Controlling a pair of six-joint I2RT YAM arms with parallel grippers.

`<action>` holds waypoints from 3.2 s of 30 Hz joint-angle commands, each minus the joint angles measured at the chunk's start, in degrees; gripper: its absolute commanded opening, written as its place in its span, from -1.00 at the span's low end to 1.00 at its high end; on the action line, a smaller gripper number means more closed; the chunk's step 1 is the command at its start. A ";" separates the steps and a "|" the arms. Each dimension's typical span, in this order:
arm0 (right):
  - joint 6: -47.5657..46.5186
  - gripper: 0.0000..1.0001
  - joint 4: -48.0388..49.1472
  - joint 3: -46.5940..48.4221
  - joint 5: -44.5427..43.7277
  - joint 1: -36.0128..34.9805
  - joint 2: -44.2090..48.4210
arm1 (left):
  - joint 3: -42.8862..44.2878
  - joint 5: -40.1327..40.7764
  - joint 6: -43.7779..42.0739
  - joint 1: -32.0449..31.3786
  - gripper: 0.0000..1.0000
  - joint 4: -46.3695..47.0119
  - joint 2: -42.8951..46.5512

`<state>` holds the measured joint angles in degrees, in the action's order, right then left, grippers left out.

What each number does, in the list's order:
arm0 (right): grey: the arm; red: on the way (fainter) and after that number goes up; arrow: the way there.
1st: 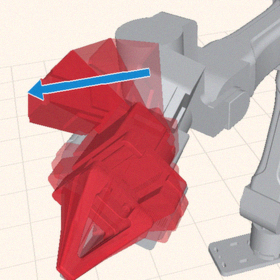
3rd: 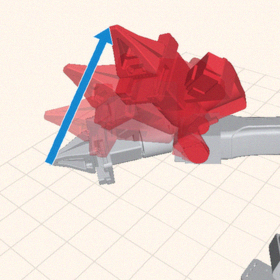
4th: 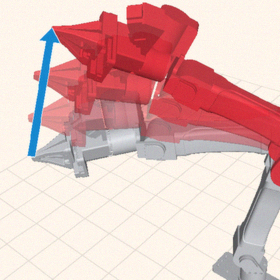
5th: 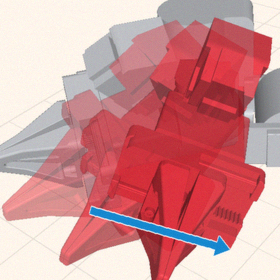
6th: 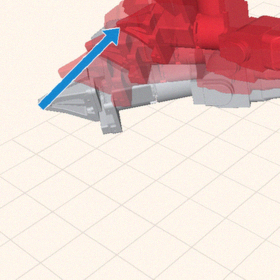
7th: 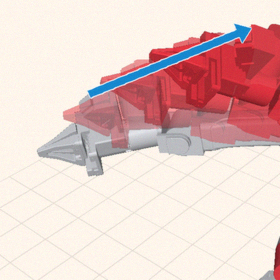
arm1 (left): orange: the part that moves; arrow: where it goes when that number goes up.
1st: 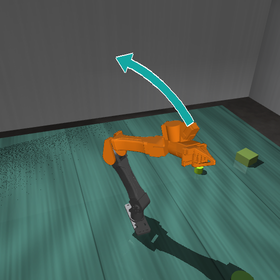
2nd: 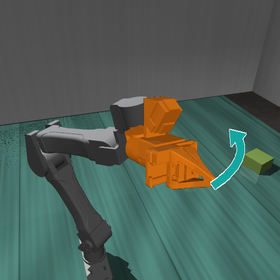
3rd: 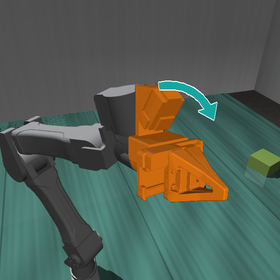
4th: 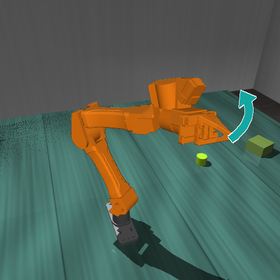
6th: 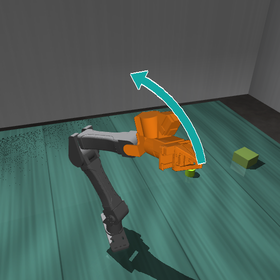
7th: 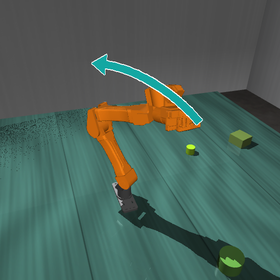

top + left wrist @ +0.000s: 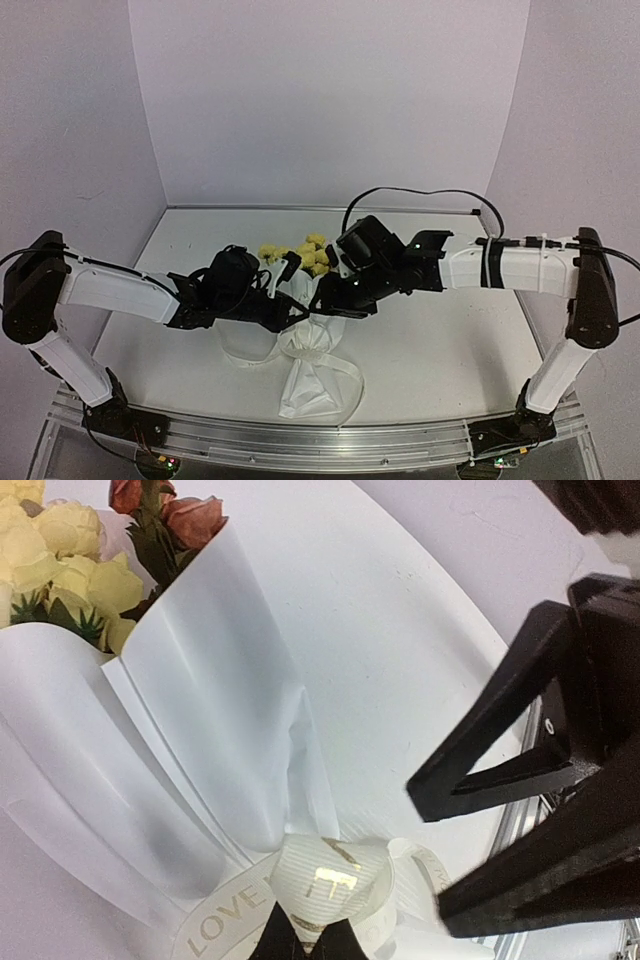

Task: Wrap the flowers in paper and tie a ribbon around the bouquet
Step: Cross the half-tied ribbon over the folded bouquet.

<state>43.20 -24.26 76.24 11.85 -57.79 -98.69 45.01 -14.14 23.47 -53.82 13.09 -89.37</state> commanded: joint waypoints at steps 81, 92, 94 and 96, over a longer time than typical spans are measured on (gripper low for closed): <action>-4.09 -1.00 -1.15 -22.86 -24.14 -9.63 10.32 | -0.35 -0.72 3.15 3.98 -1.00 -1.14 1.21; -1.35 -1.00 -6.04 -26.74 -26.32 -9.72 12.19 | -2.69 -2.01 3.64 3.99 -1.00 -0.88 0.87; -0.84 -1.00 -7.06 -27.08 -27.17 -9.67 12.20 | -3.30 -3.28 3.84 3.91 -1.00 -0.53 0.60; -0.99 -1.00 -7.12 -26.77 -26.80 -9.73 11.89 | -3.51 -5.03 3.65 3.32 -1.00 -0.06 -0.09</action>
<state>40.94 -28.62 49.72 -11.94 -67.31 -88.24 42.27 -15.95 27.46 -50.15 11.92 -89.32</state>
